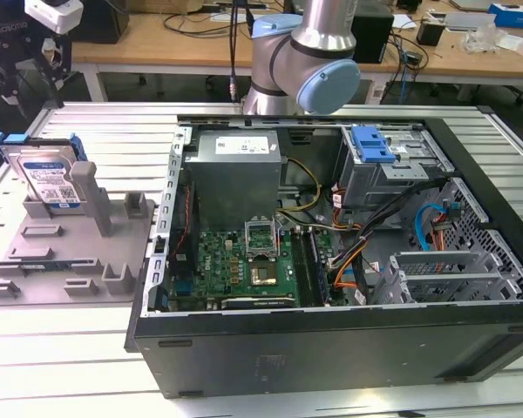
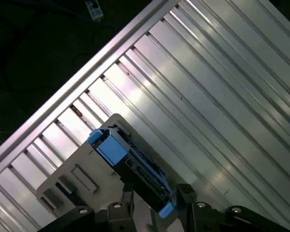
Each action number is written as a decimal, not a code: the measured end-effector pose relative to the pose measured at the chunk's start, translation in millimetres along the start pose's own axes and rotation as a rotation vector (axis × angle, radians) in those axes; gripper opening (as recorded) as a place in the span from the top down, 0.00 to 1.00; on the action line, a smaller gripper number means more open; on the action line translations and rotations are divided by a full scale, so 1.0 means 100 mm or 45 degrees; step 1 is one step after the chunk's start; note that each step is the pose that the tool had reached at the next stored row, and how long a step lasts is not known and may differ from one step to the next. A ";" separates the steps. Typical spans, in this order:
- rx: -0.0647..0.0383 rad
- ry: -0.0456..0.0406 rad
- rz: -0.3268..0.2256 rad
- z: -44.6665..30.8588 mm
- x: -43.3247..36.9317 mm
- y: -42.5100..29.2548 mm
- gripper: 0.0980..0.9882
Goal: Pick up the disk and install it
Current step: 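Pick up the disk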
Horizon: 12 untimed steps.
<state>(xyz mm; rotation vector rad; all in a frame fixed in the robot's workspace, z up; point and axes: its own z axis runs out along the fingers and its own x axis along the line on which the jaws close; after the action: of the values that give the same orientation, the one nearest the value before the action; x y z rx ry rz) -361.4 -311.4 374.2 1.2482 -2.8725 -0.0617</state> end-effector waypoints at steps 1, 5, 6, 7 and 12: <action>0.000 0.001 -0.023 0.000 0.000 0.000 0.57; -0.001 0.007 -0.176 0.000 0.000 0.000 0.57; -0.002 0.008 -0.211 0.001 0.000 0.000 0.57; -0.002 0.010 -0.252 0.001 0.000 0.000 0.57; -0.003 0.016 -0.393 0.003 0.000 0.000 0.57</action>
<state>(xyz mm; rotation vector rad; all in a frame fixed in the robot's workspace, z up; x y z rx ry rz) -361.4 -311.4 373.8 1.6722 -2.6413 -0.0586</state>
